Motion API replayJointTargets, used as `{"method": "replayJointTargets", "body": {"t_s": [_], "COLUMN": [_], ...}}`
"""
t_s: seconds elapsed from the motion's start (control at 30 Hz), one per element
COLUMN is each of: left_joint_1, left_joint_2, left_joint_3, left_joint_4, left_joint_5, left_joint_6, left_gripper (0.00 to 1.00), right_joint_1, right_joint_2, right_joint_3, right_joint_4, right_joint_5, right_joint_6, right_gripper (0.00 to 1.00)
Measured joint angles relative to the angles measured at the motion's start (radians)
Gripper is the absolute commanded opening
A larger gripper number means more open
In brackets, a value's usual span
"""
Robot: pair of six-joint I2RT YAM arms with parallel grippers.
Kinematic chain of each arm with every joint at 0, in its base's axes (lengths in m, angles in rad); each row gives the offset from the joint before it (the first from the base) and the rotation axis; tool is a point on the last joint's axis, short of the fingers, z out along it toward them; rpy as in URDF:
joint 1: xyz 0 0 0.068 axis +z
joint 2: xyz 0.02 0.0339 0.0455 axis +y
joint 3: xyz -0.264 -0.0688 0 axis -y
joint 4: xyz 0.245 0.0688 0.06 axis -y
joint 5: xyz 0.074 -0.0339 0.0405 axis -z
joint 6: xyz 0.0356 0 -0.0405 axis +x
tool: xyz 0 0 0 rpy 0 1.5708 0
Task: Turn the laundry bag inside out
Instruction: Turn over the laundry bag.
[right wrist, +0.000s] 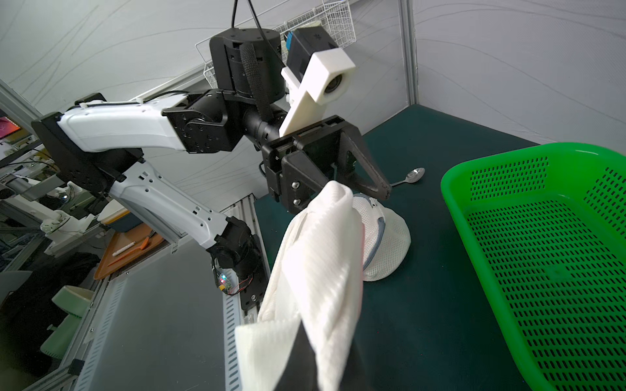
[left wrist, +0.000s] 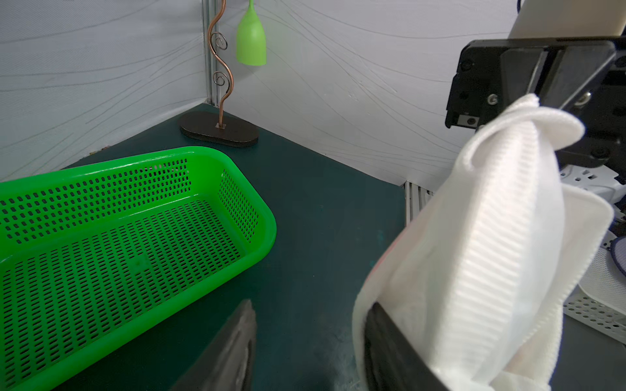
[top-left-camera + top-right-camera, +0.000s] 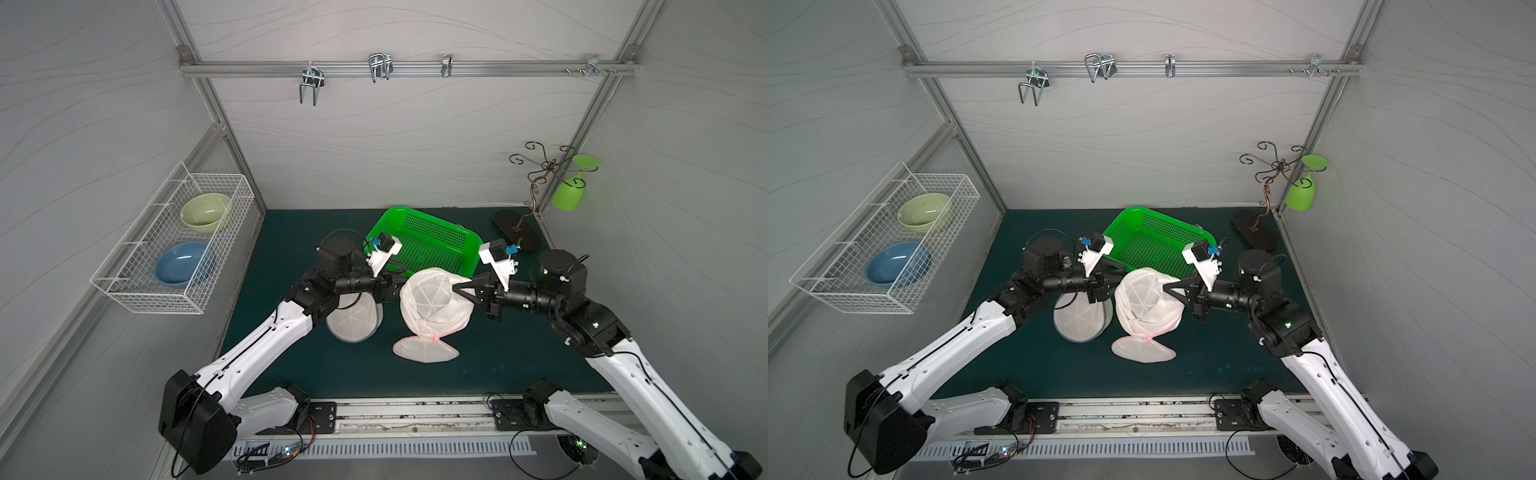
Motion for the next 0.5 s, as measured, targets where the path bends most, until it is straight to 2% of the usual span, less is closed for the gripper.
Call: {"method": "replayJointTargets", "body": {"t_s": [0.27,0.5], "left_joint_1": [0.008,0.021], "left_joint_2": [-0.034,-0.074], "left_joint_3": [-0.060,-0.237], "left_joint_4": [0.092,0.203], "left_joint_5": [-0.008,-0.069], "left_joint_6": [-0.027,-0.083], "left_gripper": [0.52,0.36], "right_joint_1": [-0.011,-0.034], "right_joint_2": [-0.008,-0.043], "right_joint_3": [-0.014,-0.021], "right_joint_4": [0.054,0.222], "right_joint_5": [0.030,0.083], "right_joint_6": [0.041,0.130], "right_gripper": [0.00,0.00]}}
